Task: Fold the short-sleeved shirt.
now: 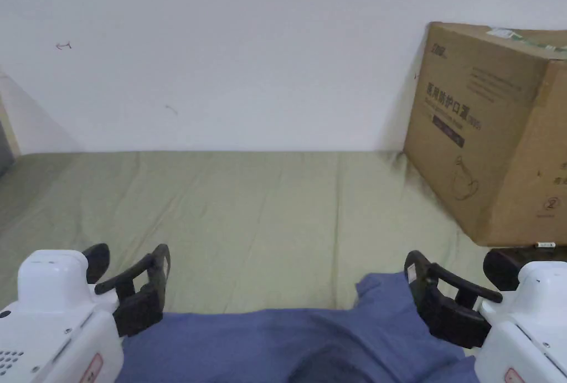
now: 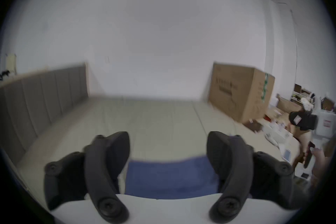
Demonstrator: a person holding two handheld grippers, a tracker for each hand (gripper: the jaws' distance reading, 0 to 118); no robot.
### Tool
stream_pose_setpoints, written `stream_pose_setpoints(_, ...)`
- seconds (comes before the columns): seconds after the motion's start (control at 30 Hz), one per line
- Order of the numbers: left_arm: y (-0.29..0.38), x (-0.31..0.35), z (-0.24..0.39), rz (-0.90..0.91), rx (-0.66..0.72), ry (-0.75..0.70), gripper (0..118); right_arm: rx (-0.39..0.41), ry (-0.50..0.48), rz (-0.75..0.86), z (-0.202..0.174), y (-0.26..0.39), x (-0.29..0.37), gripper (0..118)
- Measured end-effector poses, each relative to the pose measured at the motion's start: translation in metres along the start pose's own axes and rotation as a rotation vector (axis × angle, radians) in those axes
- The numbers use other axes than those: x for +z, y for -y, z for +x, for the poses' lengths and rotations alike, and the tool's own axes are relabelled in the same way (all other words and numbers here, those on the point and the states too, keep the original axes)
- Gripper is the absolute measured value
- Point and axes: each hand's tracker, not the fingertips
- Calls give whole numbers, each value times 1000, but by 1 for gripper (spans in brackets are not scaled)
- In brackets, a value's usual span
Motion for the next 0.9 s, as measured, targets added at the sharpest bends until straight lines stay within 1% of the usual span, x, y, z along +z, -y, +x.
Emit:
stream_pose_setpoints(0.03, -2, 1, 9, 20, 24, -10, 31, -4, 17, 19, -5, -4, -2, 53)
stream_pose_setpoints(0.07, -3, 0, 14, 20, 32, -25, 0, -20, 15, 14, -10, -3, -8, 0)
stream_pose_setpoints(0.1, -2, 3, 18, 40, 14, -77, 0, -14, 43, -25, -12, -3, -12, 0)
stream_pose_setpoints(0.13, -3, 5, 18, 40, 41, -77, 0, -44, 12, 1, -10, -2, -15, 0)
stream_pose_setpoints(0.17, -5, 1, 19, 19, 80, -29, 0, -57, -40, -31, -8, -3, -21, 0)
stream_pose_setpoints(0.23, -8, -3, 17, -14, 88, -48, 0, -20, -17, -64, -9, -4, -29, 0)
stream_pose_setpoints(0.3, -13, -11, 9, -58, 105, -71, 0, -29, -21, -63, -4, -3, -30, 0)
stream_pose_setpoints(0.33, -19, -20, -3, -107, 139, -67, 0, -40, -28, -68, -3, -5, -29, 0)
stream_pose_setpoints(0.4, -33, -51, -37, -291, 275, 13, 0, -33, -19, -73, 0, -4, -28, 0)
stream_pose_setpoints(0.43, -37, -76, -56, -424, 353, 42, 0, -25, -10, -61, 3, -3, -26, 0)
stream_pose_setpoints(0.5, -30, -126, -90, -739, 415, 77, 0, -4, 0, -32, 11, -5, -22, 0)
stream_pose_setpoints(0.53, -17, -149, -104, -857, 427, 115, 0, 15, 19, -33, 13, -5, -24, 0)
stream_pose_setpoints(0.57, -6, -166, -110, -909, 396, 129, 0, 25, 29, -35, 16, -3, -27, 0)
stream_pose_setpoints(0.6, 7, -181, -118, -923, 334, 115, 0, 17, 24, -42, 22, -3, -31, 0)
stream_pose_setpoints(0.67, 33, -208, -123, -979, 141, -51, 0, -32, 12, -122, 32, 4, -43, 0)
stream_pose_setpoints(0.7, 51, -220, -127, -1010, 81, -85, 0, -60, 1, -160, 37, 7, -48, 0)
stream_pose_setpoints(0.73, 65, -231, -132, -1014, 84, -76, 9, -85, -16, -183, 43, 11, -54, 0)
stream_pose_setpoints(0.77, 77, -240, -135, -1016, 91, -74, 37, -90, -8, -195, 46, 14, -56, 0)
stream_pose_setpoints(0.8, 93, -251, -138, -1031, 105, -69, 84, -84, 2, -197, 47, 18, -59, 0)
stream_pose_setpoints(0.83, 111, -263, -148, -1070, 126, -67, 105, -89, 0, -209, 49, 21, -61, 0)
stream_pose_setpoints(0.87, 122, -270, -150, -1067, 125, -62, 107, -92, 5, -225, 49, 24, -64, 0)
stream_pose_setpoints(0.9, 133, -279, -149, -1068, 122, -57, 104, -93, 5, -246, 49, 27, -66, 0)
